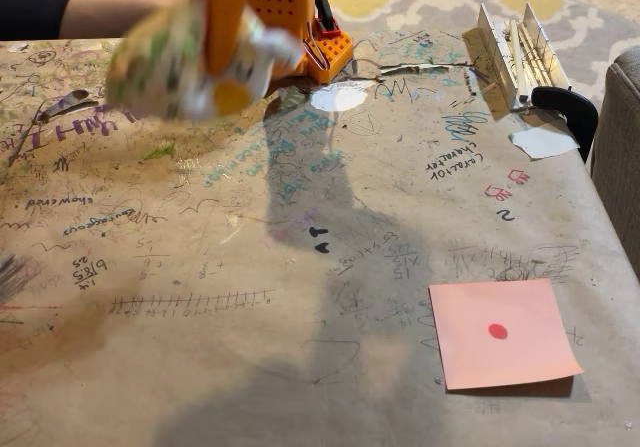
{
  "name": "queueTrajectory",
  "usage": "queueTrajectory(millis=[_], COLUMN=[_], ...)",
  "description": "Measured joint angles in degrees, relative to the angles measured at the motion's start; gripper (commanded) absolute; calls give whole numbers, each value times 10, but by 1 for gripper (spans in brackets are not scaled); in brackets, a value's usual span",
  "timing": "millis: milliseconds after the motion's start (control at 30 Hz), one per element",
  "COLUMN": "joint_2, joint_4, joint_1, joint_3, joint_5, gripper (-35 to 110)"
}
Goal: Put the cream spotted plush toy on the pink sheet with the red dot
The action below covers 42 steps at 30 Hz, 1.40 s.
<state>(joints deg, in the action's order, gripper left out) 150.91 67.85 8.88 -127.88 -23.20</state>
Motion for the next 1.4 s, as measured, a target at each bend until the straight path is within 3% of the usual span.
queueTrajectory(millis=[267, 533, 800, 900, 1000, 1067, 1200, 1300, 1400], joint_2=[294, 405, 413, 371, 196, 39, -258, -207, -99], joint_4=[65, 186, 224, 181, 67, 11, 83, 95, 40], joint_1=[-120, -312, -338, -340, -342, -344, -346, -339, -337], joint_3=[-10, 123, 186, 142, 116, 158, 367, 409, 304], joint_5=[146, 190, 191, 194, 214, 222, 187, 136, 120], gripper=[0, 0, 0, 0, 4, 32, 38, 37, 36])
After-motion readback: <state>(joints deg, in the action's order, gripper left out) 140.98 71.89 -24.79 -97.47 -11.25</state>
